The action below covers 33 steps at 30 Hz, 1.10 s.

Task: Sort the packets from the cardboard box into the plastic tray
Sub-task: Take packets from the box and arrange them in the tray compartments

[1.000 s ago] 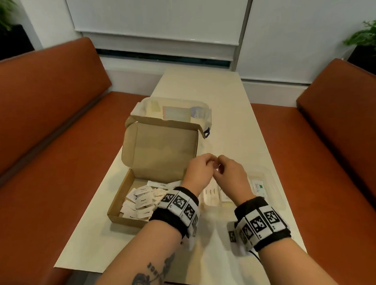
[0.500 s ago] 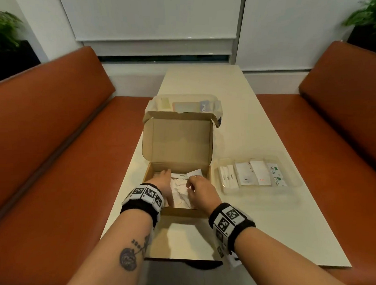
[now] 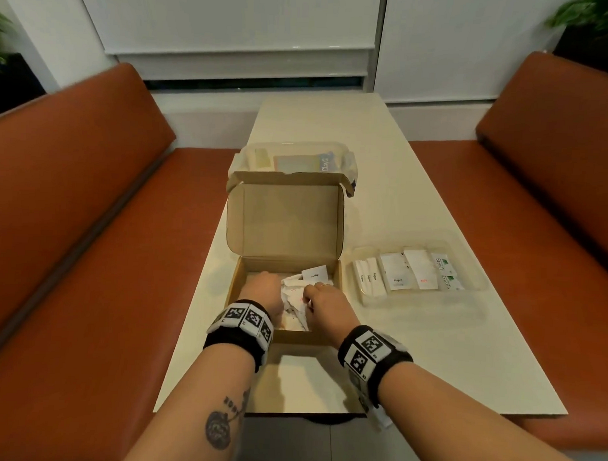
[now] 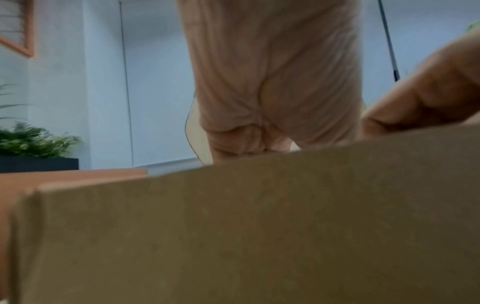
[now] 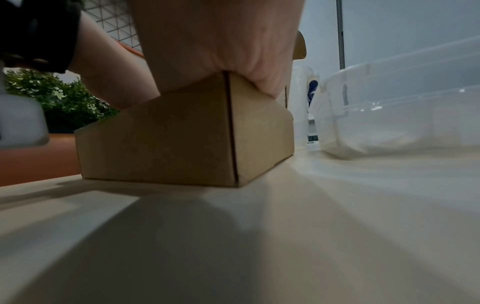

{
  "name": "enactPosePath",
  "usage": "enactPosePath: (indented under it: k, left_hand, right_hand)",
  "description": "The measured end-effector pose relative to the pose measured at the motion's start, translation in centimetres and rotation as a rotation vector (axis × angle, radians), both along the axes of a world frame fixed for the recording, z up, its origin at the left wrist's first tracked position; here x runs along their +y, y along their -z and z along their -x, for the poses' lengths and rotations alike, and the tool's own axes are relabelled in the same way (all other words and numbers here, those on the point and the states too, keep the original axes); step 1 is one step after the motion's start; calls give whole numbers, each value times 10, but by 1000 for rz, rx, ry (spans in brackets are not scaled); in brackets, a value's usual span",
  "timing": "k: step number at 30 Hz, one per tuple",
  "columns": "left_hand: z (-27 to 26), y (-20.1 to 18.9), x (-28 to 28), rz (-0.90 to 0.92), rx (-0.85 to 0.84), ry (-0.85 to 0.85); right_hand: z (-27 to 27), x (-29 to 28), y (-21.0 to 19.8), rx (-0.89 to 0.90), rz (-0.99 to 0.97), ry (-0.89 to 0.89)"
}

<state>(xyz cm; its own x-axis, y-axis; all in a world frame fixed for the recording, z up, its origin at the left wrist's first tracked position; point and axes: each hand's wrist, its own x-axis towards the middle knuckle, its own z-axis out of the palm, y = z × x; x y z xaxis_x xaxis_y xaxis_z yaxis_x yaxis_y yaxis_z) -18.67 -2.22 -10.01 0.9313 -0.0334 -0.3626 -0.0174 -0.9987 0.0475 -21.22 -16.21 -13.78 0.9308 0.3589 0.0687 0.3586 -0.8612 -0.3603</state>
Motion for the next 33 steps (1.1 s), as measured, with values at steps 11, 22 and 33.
enactPosePath:
  k: [11, 22, 33]
  left_hand:
    - [0, -13, 18, 225, 48, -118]
    - [-23, -54, 13, 976, -216, -317]
    - [-23, -40, -82, 1478, -173, -456]
  right_hand:
    - [1, 0, -2, 23, -15, 10]
    - [-11, 0, -38, 151, -640, 311]
    - [-18, -53, -62, 232, -1146, 423]
